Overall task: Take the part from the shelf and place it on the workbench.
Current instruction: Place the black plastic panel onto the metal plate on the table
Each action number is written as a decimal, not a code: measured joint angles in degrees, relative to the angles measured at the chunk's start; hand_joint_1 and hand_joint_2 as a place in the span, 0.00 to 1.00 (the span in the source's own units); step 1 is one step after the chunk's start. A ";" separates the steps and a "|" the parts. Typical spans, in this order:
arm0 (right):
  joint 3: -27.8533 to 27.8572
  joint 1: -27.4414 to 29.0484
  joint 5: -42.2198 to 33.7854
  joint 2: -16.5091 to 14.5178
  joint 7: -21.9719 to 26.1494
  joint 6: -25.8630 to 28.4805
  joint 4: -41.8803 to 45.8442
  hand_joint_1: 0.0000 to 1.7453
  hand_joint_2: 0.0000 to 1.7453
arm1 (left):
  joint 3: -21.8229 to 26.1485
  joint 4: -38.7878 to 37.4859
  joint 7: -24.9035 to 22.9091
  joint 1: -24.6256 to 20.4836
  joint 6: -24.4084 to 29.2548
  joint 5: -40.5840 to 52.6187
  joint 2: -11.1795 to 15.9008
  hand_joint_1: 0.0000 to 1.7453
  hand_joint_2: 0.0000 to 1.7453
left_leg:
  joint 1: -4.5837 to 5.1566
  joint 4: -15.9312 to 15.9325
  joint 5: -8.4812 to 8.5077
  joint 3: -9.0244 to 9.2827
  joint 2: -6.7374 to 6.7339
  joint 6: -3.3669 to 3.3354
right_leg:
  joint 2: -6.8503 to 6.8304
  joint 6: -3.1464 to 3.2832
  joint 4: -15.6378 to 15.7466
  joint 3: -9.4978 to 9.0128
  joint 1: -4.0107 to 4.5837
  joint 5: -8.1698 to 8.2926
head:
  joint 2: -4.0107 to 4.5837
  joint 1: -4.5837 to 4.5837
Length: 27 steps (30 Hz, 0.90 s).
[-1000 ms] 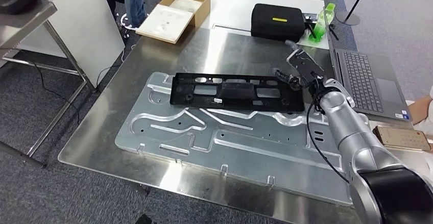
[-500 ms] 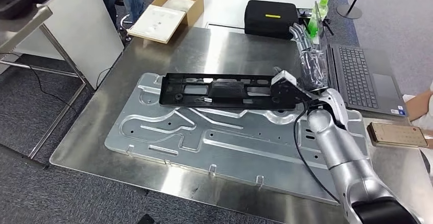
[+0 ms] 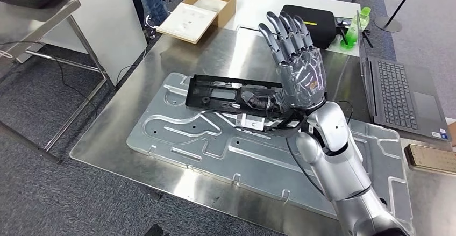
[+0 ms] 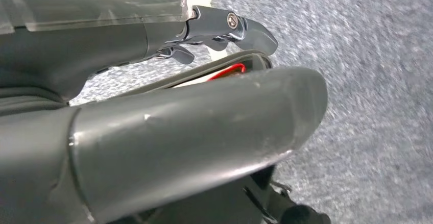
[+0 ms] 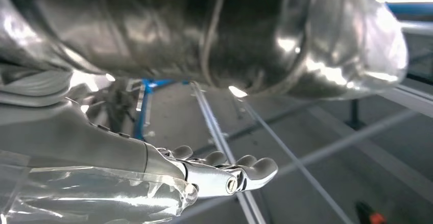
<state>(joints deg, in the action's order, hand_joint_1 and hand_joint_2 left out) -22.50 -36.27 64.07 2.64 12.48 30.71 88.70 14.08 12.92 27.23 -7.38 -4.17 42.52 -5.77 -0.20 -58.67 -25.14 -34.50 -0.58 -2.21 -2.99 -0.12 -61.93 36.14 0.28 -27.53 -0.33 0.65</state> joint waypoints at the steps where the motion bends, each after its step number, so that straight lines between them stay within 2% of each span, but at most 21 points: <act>1: -0.17 -0.20 0.01 0.00 -0.05 -0.07 0.38 0.00 0.00 | 0.01 0.00 -0.02 -0.03 -0.02 0.01 -0.06 0.00 0.00 | -0.12 0.15 0.20 0.02 0.44 -0.20 | 1.06 -0.30 -2.55 1.04 -0.23 -1.68 | 0.00 0.02; 3: -0.50 -0.39 0.03 0.00 -0.14 -0.21 0.75 0.00 0.00 | 0.03 0.00 -0.05 -0.12 -0.05 0.04 -0.19 0.00 0.00 | -0.16 0.17 0.36 -0.12 1.44 -0.39 | 2.50 -0.77 -9.56 4.07 -0.59 -5.24 | 0.00 0.03; 4: -0.67 -0.38 0.04 0.00 -0.17 -0.26 0.82 0.00 0.00 | 0.03 0.00 -0.07 -0.09 -0.07 0.04 -0.24 0.00 0.00 | -0.16 0.16 0.40 -0.16 2.00 -0.37 | 2.65 -0.92 -12.04 5.14 -0.74 -5.98 | 0.00 0.04; 5: -0.83 -0.37 0.05 0.00 -0.20 -0.27 0.88 0.00 0.00 | 0.04 0.00 -0.09 -0.02 -0.09 0.05 -0.27 0.00 0.00 | -0.19 0.15 0.45 -0.18 2.59 -0.32 | 2.71 -1.02 -12.70 5.36 -0.88 -5.66 | 0.00 0.03; 6: -0.93 -0.38 0.05 0.00 -0.22 -0.28 0.98 0.00 0.00 | 0.04 0.00 -0.11 0.05 -0.11 0.05 -0.27 0.00 0.00 | -0.23 0.12 0.50 -0.18 3.21 -0.23 | 2.84 -1.05 -11.13 4.50 -1.01 -4.30 | 0.00 0.03; 7: -1.01 -0.44 0.05 0.00 -0.25 -0.28 1.12 0.00 0.00 | 0.04 0.00 -0.12 0.08 -0.13 0.05 -0.29 0.00 0.00 | -0.28 0.09 0.55 -0.17 3.85 -0.11 | 3.28 -1.03 -7.82 2.78 -1.15 -2.33 | 0.00 0.03; 9: -1.11 -0.63 0.05 0.00 -0.31 -0.28 1.39 0.00 0.00 | 0.04 0.00 -0.13 -0.03 -0.16 0.05 -0.36 0.00 0.00 | -0.32 -0.04 0.66 -0.41 5.01 0.37 | 5.55 -0.85 -0.63 -0.79 -1.38 0.35 | 0.00 0.03; 11: -1.31 -0.80 0.08 -0.02 -0.42 -0.33 1.51 0.00 0.00 | 0.05 0.00 -0.14 -0.18 -0.20 0.08 -0.43 0.00 0.00 | -0.45 -0.02 0.90 -0.82 6.09 1.14 | 6.80 -0.60 2.29 -2.10 -1.27 0.75 | 0.00 0.02; 13: -1.59 -0.93 0.11 -0.03 -0.56 -0.49 1.58 0.00 0.00 | 0.09 0.00 -0.16 -0.09 -0.22 0.12 -0.43 0.00 0.00 | -0.71 0.16 1.17 -1.15 7.12 1.98 | 5.58 -0.02 2.71 -2.20 -1.15 1.04 | 0.00 0.02; 14: -1.74 -1.08 0.11 -0.07 -0.61 -0.62 1.60 0.00 0.00 | 0.12 0.00 -0.17 0.04 -0.24 0.16 -0.42 0.00 0.00 | -0.70 -0.20 0.88 -1.42 6.75 2.29 | 4.93 0.39 3.03 -2.31 -1.19 1.23 | 0.00 0.00; 15: -1.86 -1.27 0.13 -0.11 -0.65 -0.73 1.62 0.00 0.00 | 0.15 0.00 -0.19 0.12 -0.26 0.19 -0.41 0.00 0.00 | -0.67 -1.43 0.02 -2.04 5.81 2.54 | 4.24 0.87 3.35 -2.42 -1.25 1.45 | 0.00 -0.08; 17: -2.07 -1.54 0.16 -0.19 -0.71 -0.90 1.64 0.00 0.00 | 0.18 0.00 -0.21 0.06 -0.28 0.24 -0.40 0.00 0.00 | -0.55 -7.24 -3.32 -4.67 2.99 2.78 | 2.82 1.50 3.65 -2.50 -1.03 1.61 | 0.00 -0.23; 18: -2.15 -1.59 0.17 -0.20 -0.74 -0.93 1.64 0.00 0.00 | 0.19 -0.01 -0.21 -0.01 -0.29 0.25 -0.40 0.00 0.00 | -0.57 -10.93 -5.01 -6.36 2.14 2.86 | 2.04 1.70 3.60 -2.44 -0.84 1.57 | 0.00 -0.30; 19: -2.21 -1.58 0.19 -0.20 -0.79 -0.97 1.63 0.00 0.00 | 0.20 -0.01 -0.22 -0.02 -0.30 0.25 -0.41 0.00 0.00 | -0.58 -13.80 -6.01 -7.64 1.68 2.92 | 1.26 1.78 3.52 -2.38 -0.66 1.51 | 0.00 -0.29; 20: -2.29 -1.59 0.19 -0.20 -0.84 -1.01 1.62 0.00 0.00 | 0.21 -0.01 -0.22 0.03 -0.30 0.25 -0.41 0.00 0.00 | -0.58 -14.97 -6.04 -8.10 1.40 2.94 | 0.53 1.83 3.43 -2.33 -0.54 1.42 | 0.00 -0.29; 21: -2.41 -1.62 0.19 -0.21 -0.88 -1.03 1.62 0.00 0.00 | 0.22 -0.02 -0.22 0.12 -0.31 0.25 -0.42 0.00 0.00 | -0.57 -14.01 -5.07 -7.47 1.14 2.93 | -0.16 1.84 3.32 -2.30 -0.46 1.32 | 0.00 -0.30; 22: -2.52 -1.69 0.19 -0.22 -0.91 -1.04 1.62 0.00 0.00 | 0.24 -0.01 -0.21 0.17 -0.31 0.24 -0.42 0.00 0.00 | -0.55 -11.13 -3.42 -5.83 0.64 2.84 | -0.80 1.79 3.19 -2.30 -0.41 1.19 | 0.00 -0.30; 24: -2.67 -1.94 0.19 -0.26 -0.92 -1.02 1.62 0.00 0.00 | 0.28 -0.01 -0.19 0.07 -0.28 0.20 -0.42 0.00 0.00 | -0.15 -3.94 -0.85 -2.01 -1.71 2.36 | -1.96 1.48 2.85 -2.31 -0.18 0.87 | 0.00 -0.28; 26: -2.70 -2.20 0.19 -0.30 -0.94 -1.01 1.62 0.00 0.00 | 0.31 0.00 -0.15 -0.11 -0.27 0.15 -0.43 0.00 0.00 | 0.32 -0.59 -0.26 -0.47 -3.00 1.60 | -3.02 1.08 2.62 -2.32 0.15 0.63 | 0.00 -0.26; 27: -2.70 -2.27 0.19 -0.31 -0.95 -1.01 1.62 0.00 0.00 | 0.32 0.00 -0.14 -0.08 -0.27 0.13 -0.44 0.00 0.00 | 0.45 -0.45 -0.18 -0.48 -2.50 1.24 | -3.56 0.86 2.59 -2.39 0.27 0.55 | 0.00 -0.25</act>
<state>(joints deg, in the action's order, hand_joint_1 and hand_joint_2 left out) -25.21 -38.54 64.26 2.33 11.53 29.70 90.31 14.39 12.92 27.10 -7.47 -4.44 42.65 -6.20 0.25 -59.12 -25.32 -34.98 -3.08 -0.97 -6.55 0.74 -59.34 33.75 0.55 -26.99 -0.33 0.40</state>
